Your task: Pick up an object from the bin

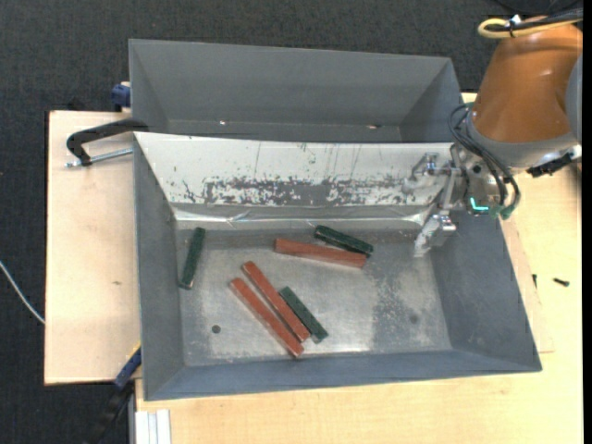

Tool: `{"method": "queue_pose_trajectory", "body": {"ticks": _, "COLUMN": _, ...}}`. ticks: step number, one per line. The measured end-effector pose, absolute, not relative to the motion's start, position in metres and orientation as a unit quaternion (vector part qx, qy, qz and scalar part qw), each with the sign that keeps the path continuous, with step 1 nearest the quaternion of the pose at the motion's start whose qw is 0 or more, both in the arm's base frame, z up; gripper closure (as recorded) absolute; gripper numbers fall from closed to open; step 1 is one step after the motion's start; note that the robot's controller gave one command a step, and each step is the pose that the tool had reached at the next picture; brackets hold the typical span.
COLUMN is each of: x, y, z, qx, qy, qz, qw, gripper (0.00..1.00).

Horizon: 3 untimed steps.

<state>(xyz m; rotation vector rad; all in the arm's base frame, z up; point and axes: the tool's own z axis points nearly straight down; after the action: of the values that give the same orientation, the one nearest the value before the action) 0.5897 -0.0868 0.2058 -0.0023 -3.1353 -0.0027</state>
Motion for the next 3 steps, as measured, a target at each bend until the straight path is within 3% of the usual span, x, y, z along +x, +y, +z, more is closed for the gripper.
{"method": "queue_pose_trajectory", "body": {"ticks": 1, "x": 0.591, "y": -0.087, "z": 0.21, "qx": 0.0, "qy": -1.0, "qz": 0.0, "qw": -0.001, "gripper": 0.0}}
{"method": "queue_pose_trajectory", "body": {"ticks": 2, "x": 0.585, "y": -0.06, "z": 0.157, "qx": 0.01, "qy": -1.0, "qz": 0.0, "qw": -0.004, "gripper": 0.0}}
{"method": "queue_pose_trajectory", "body": {"ticks": 3, "x": 0.598, "y": -0.032, "z": 0.077, "qx": -0.031, "qy": -1.0, "qz": -0.001, "qw": -0.001, "gripper": 1.0}}
